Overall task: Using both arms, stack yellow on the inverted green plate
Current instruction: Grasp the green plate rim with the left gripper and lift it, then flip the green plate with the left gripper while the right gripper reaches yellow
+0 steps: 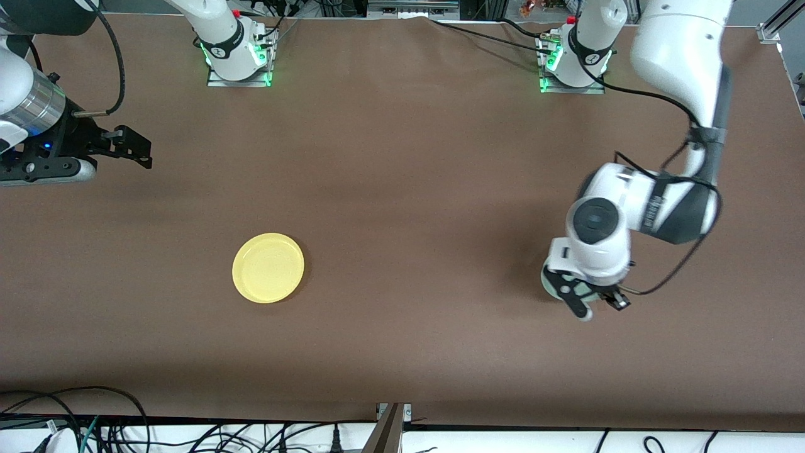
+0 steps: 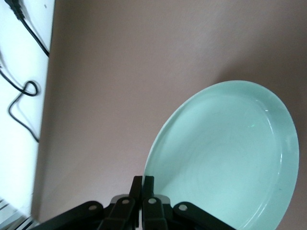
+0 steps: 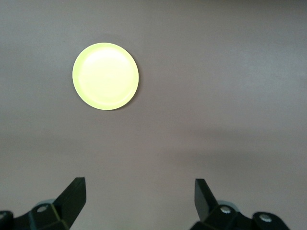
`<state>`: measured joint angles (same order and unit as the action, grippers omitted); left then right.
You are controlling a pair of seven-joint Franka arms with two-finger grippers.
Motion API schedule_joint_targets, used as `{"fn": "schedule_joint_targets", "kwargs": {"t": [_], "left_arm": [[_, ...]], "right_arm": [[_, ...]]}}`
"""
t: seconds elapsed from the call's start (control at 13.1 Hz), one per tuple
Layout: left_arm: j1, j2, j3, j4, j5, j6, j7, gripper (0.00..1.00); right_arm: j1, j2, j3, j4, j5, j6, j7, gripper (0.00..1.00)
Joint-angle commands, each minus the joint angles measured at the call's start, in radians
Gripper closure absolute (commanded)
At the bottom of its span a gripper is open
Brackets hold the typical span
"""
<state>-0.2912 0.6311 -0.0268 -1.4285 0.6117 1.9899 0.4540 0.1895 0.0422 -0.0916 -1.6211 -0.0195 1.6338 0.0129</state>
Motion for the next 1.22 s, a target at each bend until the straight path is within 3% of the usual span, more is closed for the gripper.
{"fn": "schedule_joint_targets", "kwargs": {"t": [0.0, 0.46, 0.69, 0.99, 1.15], "left_arm": [[-0.171, 0.050, 0.022, 0.075, 0.171, -0.176, -0.198, 1.00], [-0.420, 0.107, 0.022, 0.080, 0.443, -0.368, -0.560, 1.00], [-0.509, 0.166, 0.022, 0.083, 0.456, -0.417, -0.828, 1.00], [-0.581, 0.220, 0.022, 0.083, 0.453, -0.431, -1.003, 1.00], [-0.609, 0.231, 0.018, 0.083, 0.444, -0.431, -1.031, 1.00]], "right_arm": [[0.004, 0.001, 0.000, 0.010, -0.005, -0.005, -0.014, 0.00], [-0.001, 0.019, -0.004, 0.006, 0.001, 0.011, -0.011, 0.00], [-0.007, 0.083, -0.007, -0.008, 0.006, 0.047, -0.016, 0.00], [-0.030, 0.237, -0.011, -0.046, 0.047, 0.239, -0.123, 0.00], [-0.059, 0.333, -0.011, -0.045, 0.131, 0.331, -0.158, 0.00]]}}
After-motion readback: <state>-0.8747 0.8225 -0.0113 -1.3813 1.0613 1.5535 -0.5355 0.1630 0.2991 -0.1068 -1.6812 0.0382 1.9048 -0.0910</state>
